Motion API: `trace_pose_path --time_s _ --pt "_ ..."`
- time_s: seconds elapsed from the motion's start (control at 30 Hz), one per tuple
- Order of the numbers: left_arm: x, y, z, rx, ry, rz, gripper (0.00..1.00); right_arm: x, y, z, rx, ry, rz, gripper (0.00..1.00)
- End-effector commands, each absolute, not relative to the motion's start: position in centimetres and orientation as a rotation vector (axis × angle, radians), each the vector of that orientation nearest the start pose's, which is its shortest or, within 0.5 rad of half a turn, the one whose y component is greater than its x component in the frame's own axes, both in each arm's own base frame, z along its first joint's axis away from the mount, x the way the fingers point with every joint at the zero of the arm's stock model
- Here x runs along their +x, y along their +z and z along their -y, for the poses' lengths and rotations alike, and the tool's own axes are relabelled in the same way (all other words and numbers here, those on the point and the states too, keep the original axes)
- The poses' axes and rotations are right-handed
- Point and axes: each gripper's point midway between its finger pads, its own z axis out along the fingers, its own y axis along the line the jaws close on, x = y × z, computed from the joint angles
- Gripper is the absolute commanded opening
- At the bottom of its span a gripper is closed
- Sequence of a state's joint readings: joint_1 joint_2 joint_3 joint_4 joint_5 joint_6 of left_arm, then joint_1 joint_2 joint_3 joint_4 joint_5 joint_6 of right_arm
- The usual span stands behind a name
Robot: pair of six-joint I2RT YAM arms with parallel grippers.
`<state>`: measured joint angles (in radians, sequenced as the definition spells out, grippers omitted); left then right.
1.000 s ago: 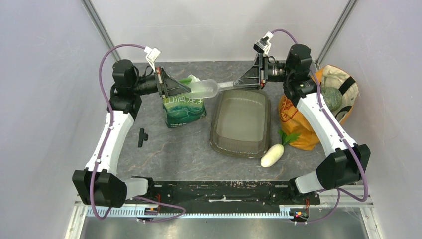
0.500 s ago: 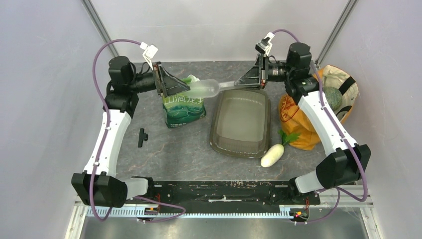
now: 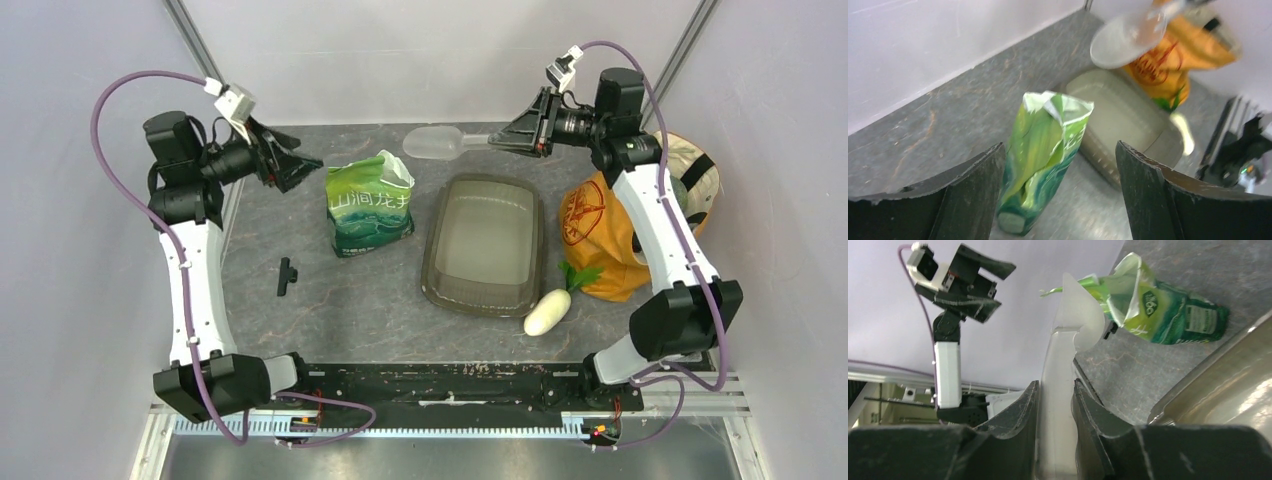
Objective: Fill the litter box with clean litter
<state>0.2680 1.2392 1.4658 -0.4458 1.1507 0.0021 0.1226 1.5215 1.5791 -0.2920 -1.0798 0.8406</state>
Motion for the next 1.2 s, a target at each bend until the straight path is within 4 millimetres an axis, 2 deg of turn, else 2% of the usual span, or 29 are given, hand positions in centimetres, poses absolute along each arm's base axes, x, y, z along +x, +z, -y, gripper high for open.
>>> trace_pose_path --time_s 0.0,0.1,0.2,0.43,0.57,0.67,0.83,1.07,1.17 --pt "32.2 35.4 6.3 0.874 -0.584 -1.63 0.87 35.5 40.4 -20.6 -0.246 1.432 -1.986 0.0" --pt "33.2 33.8 6.0 0.917 -0.561 -1.632 0.87 36.2 39.2 -20.3 -0.246 1.349 -2.051 0.0" --pt "33.9 32.5 6.5 0.985 -0.556 -1.621 0.86 36.5 38.3 -20.4 -0.256 1.292 -2.095 0.0" --pt "34.6 28.7 8.5 1.128 -0.569 -1.604 0.84 35.9 37.5 -22.3 -0.37 1.234 -2.161 0.0" --pt "35.0 27.0 9.2 1.178 -0.579 -1.603 0.78 35.7 37.6 -23.4 -0.414 1.21 -2.175 0.0" --pt "34.9 26.7 9.7 1.212 -0.572 -1.586 0.74 35.7 37.4 -24.3 -0.439 1.194 -2.188 0.0" --pt "34.7 26.5 10.2 1.242 -0.553 -1.556 0.56 36.4 36.1 -25.5 -0.432 1.135 -2.236 0.0" --pt "34.5 26.0 10.5 1.27 -0.527 -1.539 0.42 37.3 36.4 -28.2 -0.471 1.113 -2.21 0.0" --pt "34.6 26.3 10.5 1.278 -0.505 -1.516 0.33 37.6 35.7 -28.7 -0.477 1.077 -2.224 0.0"
